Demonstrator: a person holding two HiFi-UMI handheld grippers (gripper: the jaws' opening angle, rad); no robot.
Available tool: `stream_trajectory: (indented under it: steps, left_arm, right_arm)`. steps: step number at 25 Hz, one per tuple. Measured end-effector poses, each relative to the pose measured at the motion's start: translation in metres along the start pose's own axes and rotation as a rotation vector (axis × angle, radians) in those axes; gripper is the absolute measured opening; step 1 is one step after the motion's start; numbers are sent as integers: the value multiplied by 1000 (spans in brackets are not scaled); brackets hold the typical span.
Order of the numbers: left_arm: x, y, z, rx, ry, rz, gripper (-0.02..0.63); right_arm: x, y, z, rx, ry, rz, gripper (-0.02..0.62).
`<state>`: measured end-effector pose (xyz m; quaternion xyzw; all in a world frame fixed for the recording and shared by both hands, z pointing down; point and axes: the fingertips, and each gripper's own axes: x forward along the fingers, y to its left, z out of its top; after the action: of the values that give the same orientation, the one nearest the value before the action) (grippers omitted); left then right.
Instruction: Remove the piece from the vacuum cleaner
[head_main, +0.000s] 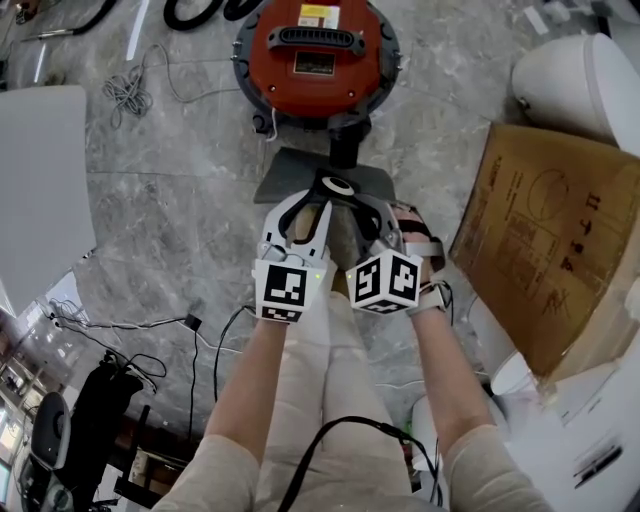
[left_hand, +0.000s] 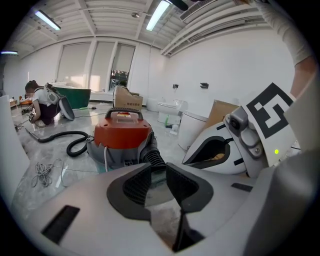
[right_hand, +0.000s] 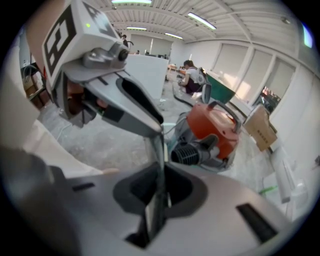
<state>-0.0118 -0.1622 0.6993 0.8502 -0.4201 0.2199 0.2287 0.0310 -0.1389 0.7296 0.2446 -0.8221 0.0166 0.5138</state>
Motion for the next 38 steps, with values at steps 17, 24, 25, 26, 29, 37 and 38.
stream_trajectory:
  steps: [17,24,25,26,29,37,38]
  left_arm:
    - [-66,-27,71,13,-149,-1,97]
    - [-113,-45,115,-36,-223,-42,95]
    - [-119,-48,121,-41,-233,-42,94]
    - [-126,-51,126,-41,-240,-42,91]
    - [-146,-58,140,-19,-253,-42,73]
    - [-187,-87,181,16,-279,-113,21]
    - [-192,-89,186,23,-282,-120,21]
  right_arm:
    - [-78,-5,50,-4,-109,43,37]
    - [-132,-3,74,77,-172,79,37]
    - [-141,-3,76,84,-175,79,37]
    - [-149,-2,77,89,-176,78,37]
    - [-175,-3,83,96,-180,78,37]
    - [-233,-21,107,45,-221,28,37]
    - [-240,-24,110,42,-226,24,37]
